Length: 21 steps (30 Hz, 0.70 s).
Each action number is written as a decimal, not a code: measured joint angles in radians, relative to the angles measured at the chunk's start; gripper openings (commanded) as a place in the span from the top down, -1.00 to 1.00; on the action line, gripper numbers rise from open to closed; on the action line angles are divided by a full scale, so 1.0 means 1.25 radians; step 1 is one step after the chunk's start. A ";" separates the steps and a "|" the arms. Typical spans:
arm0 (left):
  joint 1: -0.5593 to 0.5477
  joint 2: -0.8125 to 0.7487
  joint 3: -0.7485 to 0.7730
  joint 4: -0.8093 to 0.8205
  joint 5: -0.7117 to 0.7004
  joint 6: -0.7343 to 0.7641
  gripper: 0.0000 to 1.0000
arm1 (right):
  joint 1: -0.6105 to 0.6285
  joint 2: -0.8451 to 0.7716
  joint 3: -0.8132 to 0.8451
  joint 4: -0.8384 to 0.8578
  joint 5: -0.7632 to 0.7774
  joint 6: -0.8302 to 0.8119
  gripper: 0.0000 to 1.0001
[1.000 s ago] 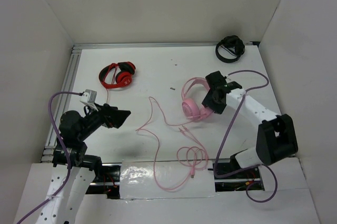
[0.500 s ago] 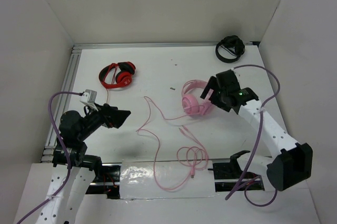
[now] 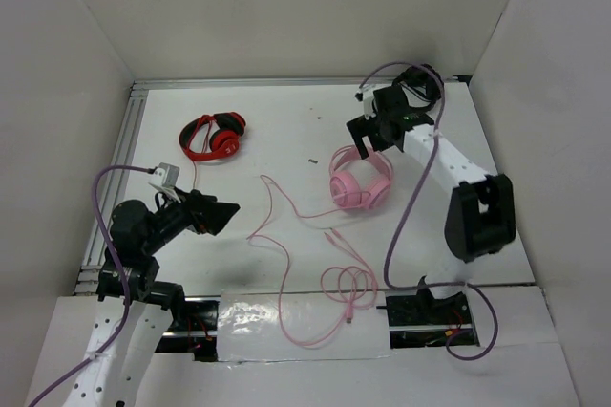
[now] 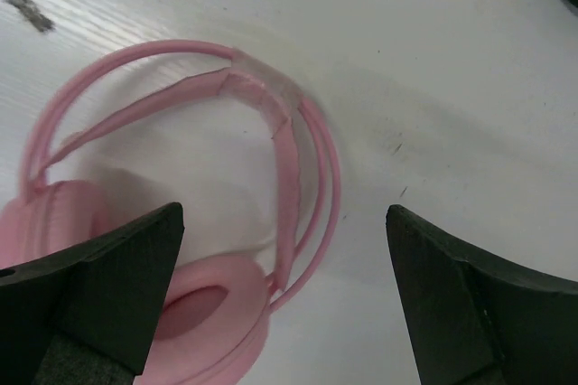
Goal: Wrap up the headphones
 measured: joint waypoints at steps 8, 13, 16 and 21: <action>0.000 -0.024 -0.001 0.000 -0.026 0.000 -0.99 | -0.044 0.229 0.182 -0.051 -0.026 -0.262 -0.99; 0.000 -0.031 -0.010 0.001 -0.036 0.000 -0.99 | -0.060 0.336 0.298 -0.106 -0.051 -0.375 -0.99; 0.000 -0.031 -0.013 0.000 -0.044 0.001 -0.99 | -0.067 0.379 0.313 -0.148 -0.092 -0.419 -0.99; 0.000 -0.027 -0.013 0.006 -0.056 0.002 -0.99 | -0.068 0.406 0.313 -0.246 -0.188 -0.481 -0.99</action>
